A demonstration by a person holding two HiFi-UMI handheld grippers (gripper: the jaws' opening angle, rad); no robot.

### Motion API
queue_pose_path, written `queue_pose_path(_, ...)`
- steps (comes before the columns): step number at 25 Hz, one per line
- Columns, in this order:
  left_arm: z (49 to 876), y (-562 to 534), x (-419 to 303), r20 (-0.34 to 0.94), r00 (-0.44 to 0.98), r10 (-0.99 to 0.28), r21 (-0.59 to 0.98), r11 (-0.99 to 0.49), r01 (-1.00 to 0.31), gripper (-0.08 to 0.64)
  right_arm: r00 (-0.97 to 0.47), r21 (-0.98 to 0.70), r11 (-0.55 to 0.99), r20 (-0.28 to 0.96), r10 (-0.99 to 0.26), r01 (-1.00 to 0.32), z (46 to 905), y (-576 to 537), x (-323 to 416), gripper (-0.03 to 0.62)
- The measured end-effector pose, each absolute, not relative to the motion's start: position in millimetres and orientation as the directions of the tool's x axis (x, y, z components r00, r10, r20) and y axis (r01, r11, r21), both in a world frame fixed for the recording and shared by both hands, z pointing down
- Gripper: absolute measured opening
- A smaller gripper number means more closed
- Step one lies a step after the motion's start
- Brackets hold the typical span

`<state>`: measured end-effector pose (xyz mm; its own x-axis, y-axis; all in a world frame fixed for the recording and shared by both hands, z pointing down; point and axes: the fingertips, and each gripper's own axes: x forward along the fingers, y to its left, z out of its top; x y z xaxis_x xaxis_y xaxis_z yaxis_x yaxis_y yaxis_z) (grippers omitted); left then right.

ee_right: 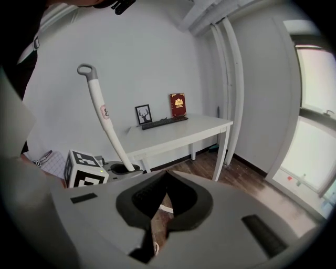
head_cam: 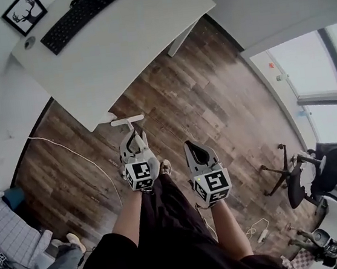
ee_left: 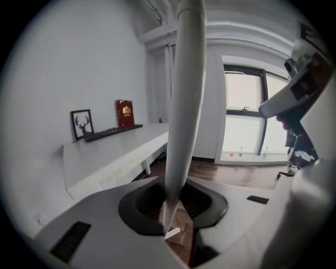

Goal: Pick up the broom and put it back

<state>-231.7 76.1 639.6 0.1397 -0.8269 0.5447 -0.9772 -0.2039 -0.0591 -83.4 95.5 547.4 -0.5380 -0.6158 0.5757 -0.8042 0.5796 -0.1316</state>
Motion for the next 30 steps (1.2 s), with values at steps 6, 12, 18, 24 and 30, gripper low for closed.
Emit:
queue_pose_path(6,534,42,-201,0.397,0.320,-0.860,-0.035,-0.363,-0.931,0.083,-0.529,-0.017,0.577,0.424,-0.735,-0.816,482,82,-89,0.021)
queue_pose_path(12,458,43,-145,0.316,0.477,-0.820,0.020,-0.497,-0.867,0.083,-0.428,0.024,0.462,0.336,-0.839,-0.886,436,79,-48,0.021)
queue_pose_path(18,428,55,-98,0.294,0.518,-0.803,0.057,-0.527,-0.848,0.083,-0.383,0.063,0.413,0.268,-0.884,-0.909,407,78,-16,0.021)
queue_pose_path(24,421,71,-56,0.343,0.549,-0.763,0.016,-0.579,-0.815,0.083,-0.364,0.074,0.391,0.237,-0.901,-0.918,389,72,17,0.021)
queue_pose_path(30,409,61,-52,0.347,0.521,-0.780,-0.046,-0.569,-0.821,0.083,-0.368,0.058,0.389,0.222,-0.903,-0.920,386,65,25,0.021)
